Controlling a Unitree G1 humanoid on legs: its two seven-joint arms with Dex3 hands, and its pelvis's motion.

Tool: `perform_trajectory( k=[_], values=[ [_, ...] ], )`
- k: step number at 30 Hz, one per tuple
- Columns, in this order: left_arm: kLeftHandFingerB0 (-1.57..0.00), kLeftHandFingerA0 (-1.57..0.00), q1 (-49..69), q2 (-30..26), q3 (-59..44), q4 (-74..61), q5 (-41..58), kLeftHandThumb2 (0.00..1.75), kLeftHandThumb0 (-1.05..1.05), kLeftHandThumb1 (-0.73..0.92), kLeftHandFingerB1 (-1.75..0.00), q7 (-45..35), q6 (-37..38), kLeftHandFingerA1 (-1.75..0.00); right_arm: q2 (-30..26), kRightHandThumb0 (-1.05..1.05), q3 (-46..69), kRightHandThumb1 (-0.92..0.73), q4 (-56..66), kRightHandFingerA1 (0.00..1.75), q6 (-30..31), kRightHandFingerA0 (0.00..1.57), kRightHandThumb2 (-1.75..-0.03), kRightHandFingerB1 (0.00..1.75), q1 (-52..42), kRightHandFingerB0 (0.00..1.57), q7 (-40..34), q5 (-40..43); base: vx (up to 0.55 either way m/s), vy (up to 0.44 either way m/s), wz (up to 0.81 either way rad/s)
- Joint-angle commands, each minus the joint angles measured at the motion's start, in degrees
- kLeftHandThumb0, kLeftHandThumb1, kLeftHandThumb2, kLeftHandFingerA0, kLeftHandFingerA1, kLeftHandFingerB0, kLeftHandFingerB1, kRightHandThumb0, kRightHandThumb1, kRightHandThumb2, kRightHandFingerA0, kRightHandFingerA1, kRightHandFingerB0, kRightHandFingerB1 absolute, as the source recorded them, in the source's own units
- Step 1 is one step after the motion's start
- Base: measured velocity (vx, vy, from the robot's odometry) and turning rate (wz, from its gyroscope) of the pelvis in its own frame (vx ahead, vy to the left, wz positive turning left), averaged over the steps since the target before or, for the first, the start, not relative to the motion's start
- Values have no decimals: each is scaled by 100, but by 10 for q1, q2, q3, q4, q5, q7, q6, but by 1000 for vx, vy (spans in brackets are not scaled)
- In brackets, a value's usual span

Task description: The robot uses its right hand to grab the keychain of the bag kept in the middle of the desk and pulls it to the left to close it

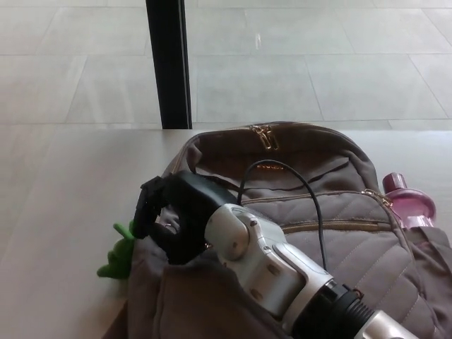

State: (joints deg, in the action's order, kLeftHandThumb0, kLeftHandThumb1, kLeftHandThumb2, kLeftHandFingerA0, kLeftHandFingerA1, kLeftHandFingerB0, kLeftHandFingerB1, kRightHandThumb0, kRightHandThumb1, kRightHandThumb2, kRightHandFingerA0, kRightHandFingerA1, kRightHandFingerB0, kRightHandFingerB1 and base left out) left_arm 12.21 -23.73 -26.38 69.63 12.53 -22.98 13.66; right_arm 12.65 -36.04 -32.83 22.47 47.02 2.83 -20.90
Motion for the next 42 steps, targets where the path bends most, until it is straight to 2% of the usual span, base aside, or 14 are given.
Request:
perform_trajectory(
  k=[1,8,11,13,14,18,19,23,24,26,27,28,35,42],
  values=[
    [-45,-59,5,0,7,1,1,93,-102,92,-47,-5,-3,-56,258,-45,50,-71,-125,128,0,88,-74,78,34,42,-30,79,0,0,0],
    [-43,-56,21,2,14,3,-5,93,-101,92,-46,-7,11,-54,177,-104,127,-63,-83,67,74,14,-109,16,160,0,85,132,0,0,0],
    [-45,-55,22,1,15,4,-6,93,-99,92,-45,-1,12,-54,131,-104,162,-84,-53,67,100,7,-66,0,215,0,120,156,0,0,0],
    [-44,-56,26,0,14,6,-3,95,-100,92,-44,-9,12,-56,95,-105,190,-69,-28,113,134,71,-98,0,256,0,132,169,0,0,0],
    [-43,-54,30,0,14,4,-2,95,-100,91,-45,-8,9,-55,78,-98,201,-86,-35,100,130,25,-68,0,274,0,142,174,0,0,0],
    [-44,-57,36,0,10,3,3,92,-100,92,-46,-8,6,-57,-28,-85,228,-92,22,40,143,11,-68,0,298,0,208,182,0,0,0],
    [-42,-57,37,-2,11,7,1,94,-100,91,-46,-10,9,-57,-60,-97,231,-80,43,23,124,0,-118,5,290,0,240,189,0,0,0],
    [-41,-53,39,-4,15,7,-4,95,-101,92,-45,-12,13,-55,-189,-100,265,-80,117,30,224,0,-118,9,304,0,279,186,0,0,0],
    [-37,-50,37,-3,13,10,-2,128,-87,84,-52,-11,12,-60,-224,-85,277,-92,119,80,227,35,-76,20,301,0,284,183,0,0,0],
    [-44,-55,33,-1,11,10,0,93,-102,92,-46,-2,5,-56,-289,-90,329,-83,127,56,217,4,-117,8,278,0,298,206,0,0,0],
    [-44,-54,33,-1,11,10,0,93,-101,92,-46,-2,5,-56,-308,-83,342,-92,134,42,224,6,-74,11,271,0,300,212,0,0,0],
    [-48,-58,35,0,10,13,1,93,-104,91,-47,-2,6,-57,-352,-93,384,-78,148,39,233,5,-114,9,246,4,307,229,0,0,0],
    [-44,-57,46,2,10,18,-1,94,-100,92,-45,-9,14,-55,-566,-87,644,-78,214,46,263,3,-113,15,41,10,344,277,0,0,0],
    [-44,-57,50,8,6,18,6,93,-99,92,-46,-16,14,-55,-629,-92,996,-85,175,72,209,39,-66,59,-235,13,306,239,0,0,0]
  ],
)
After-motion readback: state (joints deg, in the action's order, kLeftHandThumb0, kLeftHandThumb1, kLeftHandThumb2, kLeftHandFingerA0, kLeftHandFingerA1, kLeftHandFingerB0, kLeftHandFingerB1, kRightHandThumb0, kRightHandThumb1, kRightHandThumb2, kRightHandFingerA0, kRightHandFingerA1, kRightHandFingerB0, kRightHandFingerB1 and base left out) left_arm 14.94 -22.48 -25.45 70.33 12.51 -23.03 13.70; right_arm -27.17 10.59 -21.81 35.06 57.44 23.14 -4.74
